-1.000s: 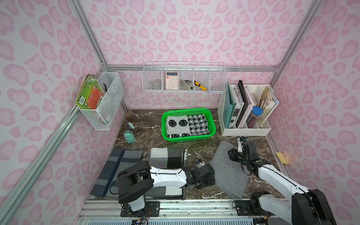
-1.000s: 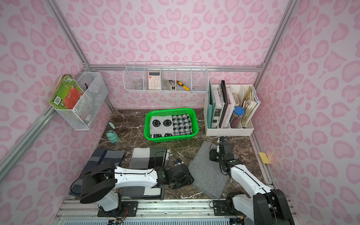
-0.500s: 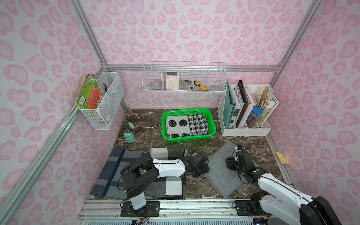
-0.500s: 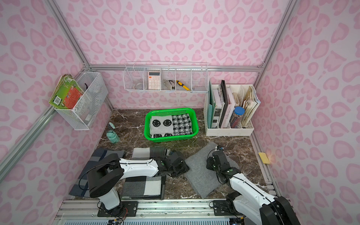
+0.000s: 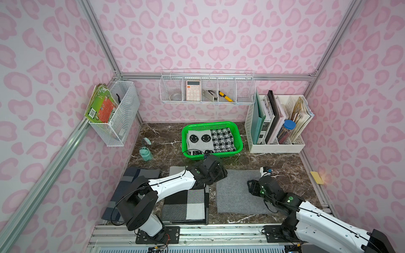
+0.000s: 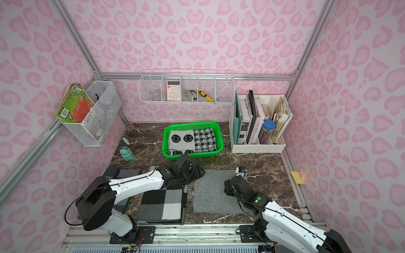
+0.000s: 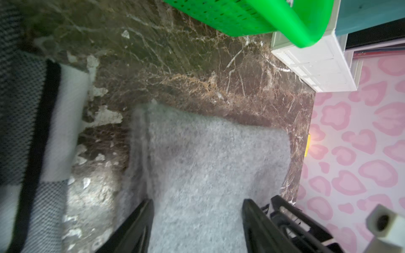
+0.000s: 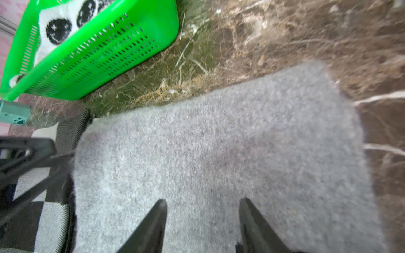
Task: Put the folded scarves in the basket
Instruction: Move the scarf to the center of the board.
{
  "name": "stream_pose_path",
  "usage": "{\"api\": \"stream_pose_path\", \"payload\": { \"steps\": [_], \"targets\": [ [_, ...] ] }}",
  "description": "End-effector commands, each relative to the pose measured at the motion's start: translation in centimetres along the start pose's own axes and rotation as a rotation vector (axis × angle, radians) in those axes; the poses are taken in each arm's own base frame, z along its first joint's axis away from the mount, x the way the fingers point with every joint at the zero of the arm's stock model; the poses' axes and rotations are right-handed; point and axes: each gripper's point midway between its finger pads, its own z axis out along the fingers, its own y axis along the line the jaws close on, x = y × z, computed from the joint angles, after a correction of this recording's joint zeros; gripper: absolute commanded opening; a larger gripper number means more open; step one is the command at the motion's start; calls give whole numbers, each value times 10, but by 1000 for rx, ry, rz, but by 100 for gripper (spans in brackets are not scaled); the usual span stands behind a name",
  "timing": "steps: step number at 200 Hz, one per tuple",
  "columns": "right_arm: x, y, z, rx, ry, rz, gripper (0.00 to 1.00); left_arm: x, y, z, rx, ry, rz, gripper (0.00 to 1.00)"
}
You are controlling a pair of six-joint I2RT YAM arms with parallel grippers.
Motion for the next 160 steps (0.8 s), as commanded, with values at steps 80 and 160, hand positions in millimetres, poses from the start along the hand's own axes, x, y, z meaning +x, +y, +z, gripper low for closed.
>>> {"api": "stream_pose_path", "payload": {
  "steps": [80, 160],
  "targets": [
    [-43, -81, 8, 79, -28, 113, 81, 43, 27, -20, -101, 97, 74, 72],
    [-23, -89, 21, 80, 49, 140, 84, 40, 43, -8, -196, 85, 97, 72]
  ]
}}
